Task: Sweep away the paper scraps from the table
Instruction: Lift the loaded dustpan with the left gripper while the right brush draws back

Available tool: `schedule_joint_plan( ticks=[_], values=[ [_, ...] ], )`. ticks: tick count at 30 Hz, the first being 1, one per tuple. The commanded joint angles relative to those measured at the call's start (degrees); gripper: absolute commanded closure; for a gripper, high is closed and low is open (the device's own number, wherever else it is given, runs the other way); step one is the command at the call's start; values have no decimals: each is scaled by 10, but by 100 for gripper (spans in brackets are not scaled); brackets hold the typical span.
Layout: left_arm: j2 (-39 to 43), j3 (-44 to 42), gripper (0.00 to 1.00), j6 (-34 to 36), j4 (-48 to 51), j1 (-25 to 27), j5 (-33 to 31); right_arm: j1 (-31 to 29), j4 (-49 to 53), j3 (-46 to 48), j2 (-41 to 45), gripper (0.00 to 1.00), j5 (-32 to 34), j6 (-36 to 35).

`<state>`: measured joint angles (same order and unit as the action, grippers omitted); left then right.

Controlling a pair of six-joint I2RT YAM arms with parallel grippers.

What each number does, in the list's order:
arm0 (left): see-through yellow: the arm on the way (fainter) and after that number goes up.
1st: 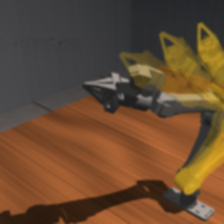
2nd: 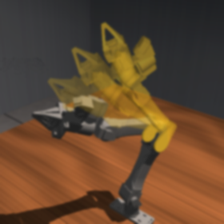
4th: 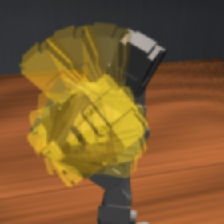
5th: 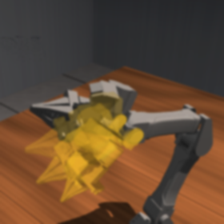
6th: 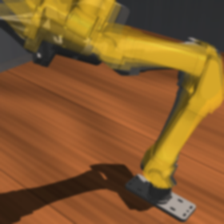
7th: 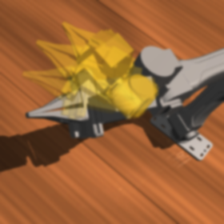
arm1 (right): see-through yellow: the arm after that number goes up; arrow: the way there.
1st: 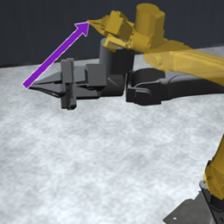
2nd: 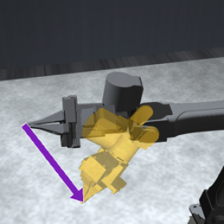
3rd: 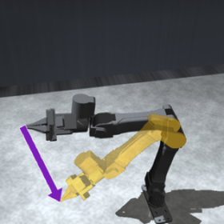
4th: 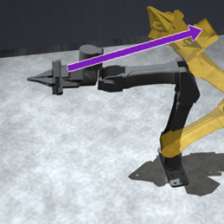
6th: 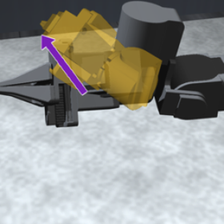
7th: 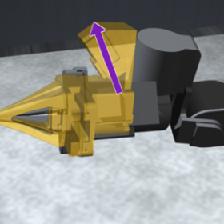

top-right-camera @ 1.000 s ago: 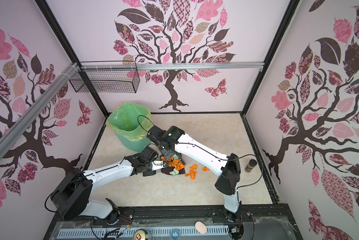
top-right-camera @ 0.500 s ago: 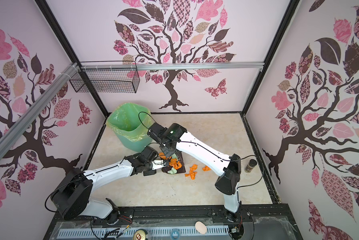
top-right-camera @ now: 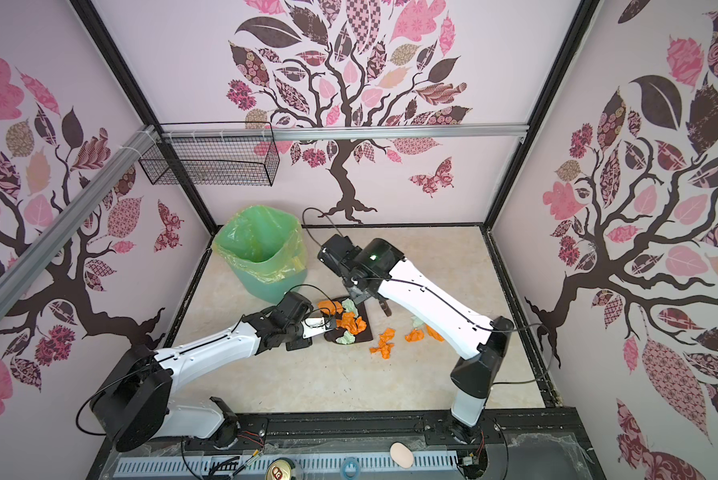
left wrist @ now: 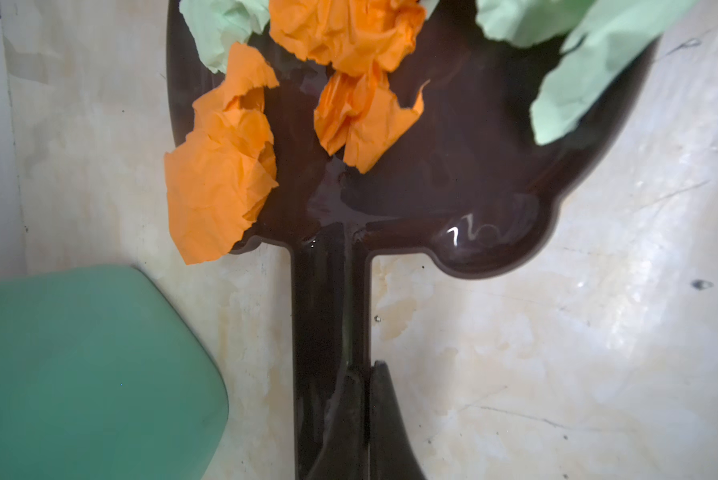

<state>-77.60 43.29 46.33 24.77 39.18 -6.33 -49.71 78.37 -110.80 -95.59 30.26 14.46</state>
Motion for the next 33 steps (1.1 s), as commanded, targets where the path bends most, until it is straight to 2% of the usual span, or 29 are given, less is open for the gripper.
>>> schedule_joint_plan(
  ticks=[1,9,19,33],
  values=[
    [37,17,100,1,51,2,11,27,-15,30,66,100,26,-19],
    [113,76,100,28,186,3,-3,45,-57,110,104,100,11,-33],
    [195,184,100,45,351,3,-23,60,-102,161,120,100,-4,-53],
    [212,315,100,78,566,-6,-27,69,-125,195,135,100,-14,-65]
  ],
)
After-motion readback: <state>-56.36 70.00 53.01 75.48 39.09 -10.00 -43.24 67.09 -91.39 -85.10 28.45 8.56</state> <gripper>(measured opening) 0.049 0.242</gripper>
